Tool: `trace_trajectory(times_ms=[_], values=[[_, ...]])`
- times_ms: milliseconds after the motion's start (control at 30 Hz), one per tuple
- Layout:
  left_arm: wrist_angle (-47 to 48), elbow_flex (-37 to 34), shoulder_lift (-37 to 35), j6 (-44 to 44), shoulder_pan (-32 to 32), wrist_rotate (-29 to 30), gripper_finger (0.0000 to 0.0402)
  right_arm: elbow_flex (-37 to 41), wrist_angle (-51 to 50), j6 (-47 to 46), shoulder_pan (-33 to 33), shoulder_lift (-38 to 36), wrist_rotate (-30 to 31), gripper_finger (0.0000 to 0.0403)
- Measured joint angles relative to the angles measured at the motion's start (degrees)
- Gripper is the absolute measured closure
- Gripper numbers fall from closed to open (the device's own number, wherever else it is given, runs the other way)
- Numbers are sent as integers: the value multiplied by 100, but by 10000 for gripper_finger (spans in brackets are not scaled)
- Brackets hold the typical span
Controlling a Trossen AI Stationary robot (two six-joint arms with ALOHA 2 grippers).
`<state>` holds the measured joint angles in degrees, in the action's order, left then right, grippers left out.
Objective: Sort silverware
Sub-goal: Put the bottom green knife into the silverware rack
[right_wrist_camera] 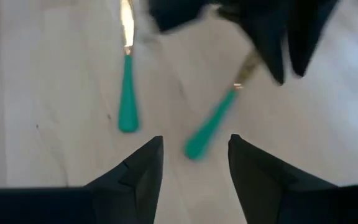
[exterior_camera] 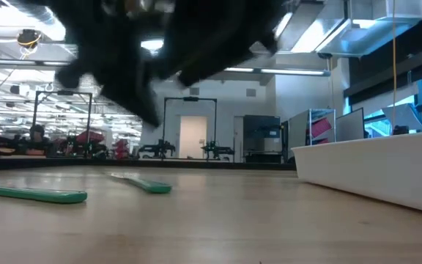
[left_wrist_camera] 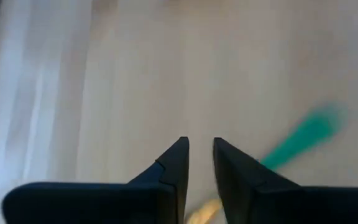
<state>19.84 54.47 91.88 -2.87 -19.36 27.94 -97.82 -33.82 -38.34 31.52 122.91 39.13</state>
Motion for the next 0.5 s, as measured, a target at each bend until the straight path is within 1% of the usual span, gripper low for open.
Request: trace_trajectory(times_ms=[67, 133, 233, 333, 400, 500], values=[[402, -225, -17, -313, 181, 32, 326, 0, 490, 319, -200, 193, -288, 209], [319, -594, -145, -661, 393, 108, 317, 0, 910, 585, -394, 382, -459, 188], [-182, -1332, -393, -1049, 641, 144, 311, 0, 1192, 926, -646, 646, -457, 154], [-688, -2061, -647, -1442, 718, 74, 315, 0, 1283, 1142, -840, 931, -160, 129], [-1016, -2453, -806, -1675, 680, -46, 321, 0, 1502, 1398, -950, 1123, -118, 123], [-1542, -2941, -951, -2054, 490, -79, 331, 2, 2067, 1922, -1108, 1373, -356, 125]])
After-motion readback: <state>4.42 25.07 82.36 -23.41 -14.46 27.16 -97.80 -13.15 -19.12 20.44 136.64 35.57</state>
